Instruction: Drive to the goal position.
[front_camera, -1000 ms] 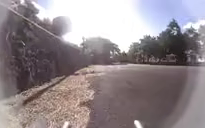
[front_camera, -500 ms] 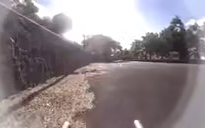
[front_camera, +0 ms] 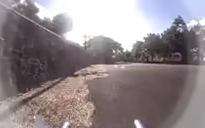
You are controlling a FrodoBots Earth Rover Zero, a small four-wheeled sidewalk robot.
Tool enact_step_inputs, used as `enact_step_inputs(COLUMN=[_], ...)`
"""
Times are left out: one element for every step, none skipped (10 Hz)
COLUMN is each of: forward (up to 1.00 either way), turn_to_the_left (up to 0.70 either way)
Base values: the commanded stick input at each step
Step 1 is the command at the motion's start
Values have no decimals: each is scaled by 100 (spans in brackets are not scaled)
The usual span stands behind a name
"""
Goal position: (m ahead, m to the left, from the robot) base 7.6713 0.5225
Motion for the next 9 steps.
enact_step_inputs(forward=[70, 70, 70, 70, 70, 70, 70, 70, 70], turn_to_the_left=[0, 0, 0, -8, -12, -16, -20, -21, -23])
